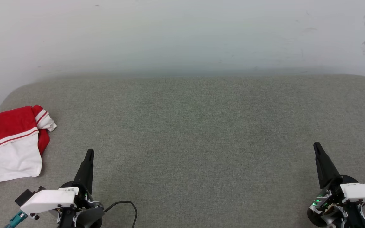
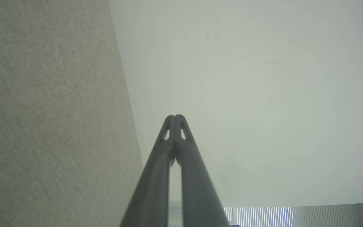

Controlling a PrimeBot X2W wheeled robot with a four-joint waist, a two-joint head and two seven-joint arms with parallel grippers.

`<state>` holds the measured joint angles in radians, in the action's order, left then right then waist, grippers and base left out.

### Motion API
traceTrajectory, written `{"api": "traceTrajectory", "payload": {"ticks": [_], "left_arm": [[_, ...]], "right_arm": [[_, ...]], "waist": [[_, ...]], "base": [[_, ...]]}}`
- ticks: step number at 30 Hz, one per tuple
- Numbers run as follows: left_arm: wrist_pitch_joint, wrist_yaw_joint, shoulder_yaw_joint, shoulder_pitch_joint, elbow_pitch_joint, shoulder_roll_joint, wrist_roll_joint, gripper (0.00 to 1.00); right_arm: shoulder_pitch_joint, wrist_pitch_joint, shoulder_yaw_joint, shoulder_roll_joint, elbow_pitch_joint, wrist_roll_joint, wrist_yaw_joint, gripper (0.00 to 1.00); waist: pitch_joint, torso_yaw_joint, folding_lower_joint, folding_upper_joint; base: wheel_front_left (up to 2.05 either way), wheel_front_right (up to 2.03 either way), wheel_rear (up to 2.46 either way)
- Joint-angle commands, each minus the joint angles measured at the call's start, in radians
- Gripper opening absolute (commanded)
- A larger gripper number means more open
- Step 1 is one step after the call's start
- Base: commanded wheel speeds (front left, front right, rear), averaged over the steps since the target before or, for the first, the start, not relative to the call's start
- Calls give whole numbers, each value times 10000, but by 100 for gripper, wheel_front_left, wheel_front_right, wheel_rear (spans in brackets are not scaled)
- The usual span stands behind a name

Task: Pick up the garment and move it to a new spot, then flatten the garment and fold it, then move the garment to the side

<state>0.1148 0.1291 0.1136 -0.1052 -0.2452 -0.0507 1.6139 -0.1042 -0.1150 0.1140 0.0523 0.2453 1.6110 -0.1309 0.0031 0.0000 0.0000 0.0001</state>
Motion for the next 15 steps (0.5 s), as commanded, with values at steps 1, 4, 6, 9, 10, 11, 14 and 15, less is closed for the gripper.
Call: {"api": "traceTrajectory", "payload": {"ticks": [1,4,6,9,10,11,14,15], "left_arm": [[21,30,23,-84,-13,8,-27,0],[20,30,22,-84,-13,8,-27,0],[21,30,22,-84,-13,8,-27,0],[20,30,22,-84,-13,8,-26,0],[19,30,22,-84,-13,8,-26,0],[19,30,21,-84,-13,8,-26,0],[19,30,21,-84,-13,8,-26,0],[20,30,21,-84,-13,8,-26,0]], "right_arm": [[-99,-5,-1,-41,2,40,3,0],[-99,-5,-1,-41,2,40,3,0],[-99,-5,-1,-41,2,40,3,0],[-99,-5,-1,-41,2,40,3,0],[-99,-5,-1,-41,2,40,3,0],[-99,-5,-1,-41,2,40,3,0],[-99,-5,-1,-41,2,40,3,0],[-99,-5,-1,-41,2,40,3,0]], "waist": [[0,0,0,-1],[0,0,0,-1],[0,0,0,-1],[0,0,0,-1],[0,0,0,-1],[0,0,0,-1],[0,0,0,-1],[0,0,0,-1]], "base": [[0,0,0],[0,0,0],[0,0,0],[0,0,0],[0,0,0],[0,0,0],[0,0,0],[0,0,0]]}}
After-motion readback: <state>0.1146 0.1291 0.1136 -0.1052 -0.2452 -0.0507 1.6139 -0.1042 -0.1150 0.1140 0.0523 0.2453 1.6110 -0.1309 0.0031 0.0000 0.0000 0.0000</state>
